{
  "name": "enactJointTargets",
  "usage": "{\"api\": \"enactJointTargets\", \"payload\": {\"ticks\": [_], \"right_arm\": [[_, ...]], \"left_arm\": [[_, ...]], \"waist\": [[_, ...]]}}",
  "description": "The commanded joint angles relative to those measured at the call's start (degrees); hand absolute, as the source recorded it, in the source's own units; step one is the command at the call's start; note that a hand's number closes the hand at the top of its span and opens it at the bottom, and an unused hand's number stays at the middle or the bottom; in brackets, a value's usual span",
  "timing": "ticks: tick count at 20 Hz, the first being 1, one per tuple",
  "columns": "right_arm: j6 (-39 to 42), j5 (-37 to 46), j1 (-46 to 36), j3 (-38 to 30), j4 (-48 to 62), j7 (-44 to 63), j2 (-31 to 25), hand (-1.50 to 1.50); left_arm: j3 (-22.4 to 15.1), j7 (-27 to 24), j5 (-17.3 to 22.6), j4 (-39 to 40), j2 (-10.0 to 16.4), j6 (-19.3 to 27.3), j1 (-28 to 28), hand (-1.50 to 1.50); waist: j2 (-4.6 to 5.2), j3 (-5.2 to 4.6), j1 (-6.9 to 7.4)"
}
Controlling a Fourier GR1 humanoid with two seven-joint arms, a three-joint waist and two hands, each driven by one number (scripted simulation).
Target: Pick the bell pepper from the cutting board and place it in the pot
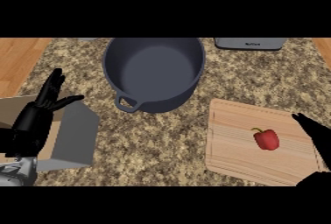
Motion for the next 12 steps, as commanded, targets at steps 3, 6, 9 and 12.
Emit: {"api": "enactJointTargets", "payload": {"ticks": [3,6,9,12], "right_arm": [[7.19,1.44,-8.19,4.64,0.05,11.46,3.69,-1.50],[9.00,2.67,-10.75,6.52,2.36,14.01,6.11,-1.50],[11.76,2.58,-15.30,6.20,6.28,15.71,7.33,-1.50],[11.85,4.37,-14.85,8.60,5.84,16.69,9.14,-1.50]], "left_arm": [[0.39,2.55,-1.91,7.91,0.99,1.10,5.58,0.00],[1.24,3.02,-1.14,7.93,1.80,-0.01,5.24,0.00],[0.67,2.09,-2.31,8.36,0.62,1.22,5.57,0.00],[1.72,-1.03,-2.07,10.81,0.61,0.49,7.29,0.00]], "waist": [[0.84,-0.90,0.38],[0.71,-0.83,-0.17],[0.86,-0.80,0.01],[0.78,-0.86,-0.95]]}}
